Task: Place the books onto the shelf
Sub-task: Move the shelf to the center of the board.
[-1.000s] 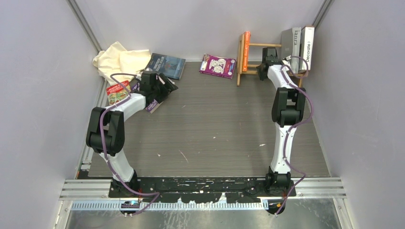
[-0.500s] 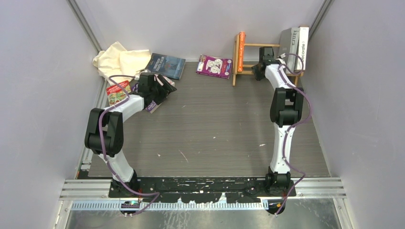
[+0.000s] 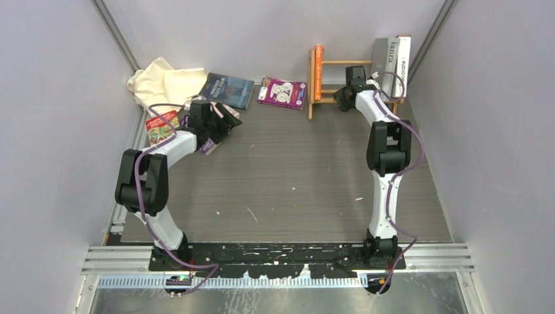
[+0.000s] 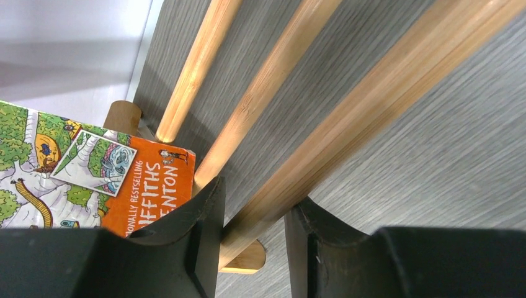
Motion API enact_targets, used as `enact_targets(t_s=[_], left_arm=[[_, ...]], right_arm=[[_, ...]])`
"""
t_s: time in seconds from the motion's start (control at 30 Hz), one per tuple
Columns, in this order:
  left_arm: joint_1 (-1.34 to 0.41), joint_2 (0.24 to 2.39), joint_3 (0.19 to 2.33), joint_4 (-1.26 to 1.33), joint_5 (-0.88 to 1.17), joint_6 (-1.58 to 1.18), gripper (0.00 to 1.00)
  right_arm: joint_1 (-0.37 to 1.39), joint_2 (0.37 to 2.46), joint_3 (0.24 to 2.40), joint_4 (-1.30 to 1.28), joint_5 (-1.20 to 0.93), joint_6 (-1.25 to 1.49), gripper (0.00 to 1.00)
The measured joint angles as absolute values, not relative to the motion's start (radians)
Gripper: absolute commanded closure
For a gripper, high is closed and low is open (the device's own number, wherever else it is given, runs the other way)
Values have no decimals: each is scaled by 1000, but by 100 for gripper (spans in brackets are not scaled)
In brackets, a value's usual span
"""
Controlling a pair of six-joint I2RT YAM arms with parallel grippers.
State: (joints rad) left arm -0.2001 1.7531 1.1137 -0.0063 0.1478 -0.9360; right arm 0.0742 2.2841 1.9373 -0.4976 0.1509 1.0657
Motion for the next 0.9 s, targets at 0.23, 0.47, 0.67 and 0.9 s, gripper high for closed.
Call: enact_targets(t_s=[0.23, 0.47, 0.67, 0.9], left_arm=[[-199, 1737, 1108, -4, 150, -936, 26], [-194, 1703, 1097, -4, 150, -936, 26], [-194, 1689, 1096, -4, 150, -940, 26], [-194, 1684, 1085, -4, 150, -944, 27]], right_arm=[[134, 2280, 1929, -484, 123, 1052, 99], [165, 2249, 1877, -459, 107, 1045, 99], [171, 2191, 1781, -419, 83, 1016, 99], [183, 2131, 1691, -404, 45, 963, 99]])
